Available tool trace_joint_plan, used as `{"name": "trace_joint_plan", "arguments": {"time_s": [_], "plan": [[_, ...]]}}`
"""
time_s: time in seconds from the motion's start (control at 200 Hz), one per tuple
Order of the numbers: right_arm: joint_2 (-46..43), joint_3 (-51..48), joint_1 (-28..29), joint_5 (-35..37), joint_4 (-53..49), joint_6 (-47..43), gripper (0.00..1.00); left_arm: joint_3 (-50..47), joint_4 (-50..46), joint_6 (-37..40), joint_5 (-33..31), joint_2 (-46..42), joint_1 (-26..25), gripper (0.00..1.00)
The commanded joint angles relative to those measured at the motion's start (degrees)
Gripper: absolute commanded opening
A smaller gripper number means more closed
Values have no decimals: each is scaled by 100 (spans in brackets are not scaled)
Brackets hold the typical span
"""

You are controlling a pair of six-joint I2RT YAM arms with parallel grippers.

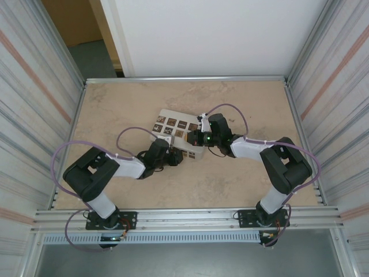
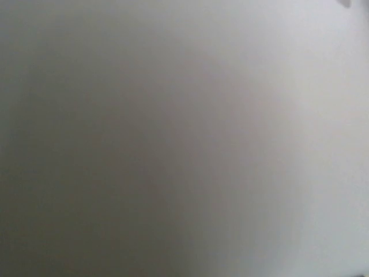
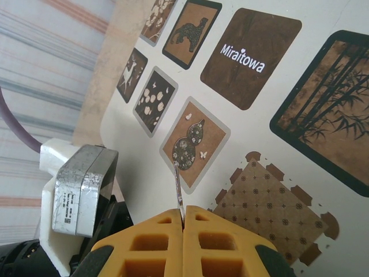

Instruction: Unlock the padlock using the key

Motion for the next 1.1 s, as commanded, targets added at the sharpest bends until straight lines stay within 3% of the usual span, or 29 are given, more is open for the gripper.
{"name": "trace_joint_plan", "arguments": {"time_s": [0.0,0.205,0.461,0.661,0.902,1.092], "plan": [[-9,-137,156,-53,-737,-7,0,200,116,-34,-234,49,-8,30],[-344,-87,157,-21,-806,-204,0,218,-32,-19,-252,-162,-8,20],[-1179,-235,92,268,-1203,-982,0,303,-555,-252,-66,-745,-8,19],[-2272,-964,154,858,-1490,-1729,0,532,-1187,-658,364,-1216,-17,18],[-3540,-1767,779,1888,-1802,-2446,0,730,-1779,-1183,609,-1601,-17,14],[-3578,-2048,1492,2614,-1570,-2740,0,927,-2097,-1508,791,-1687,-15,13]]}}
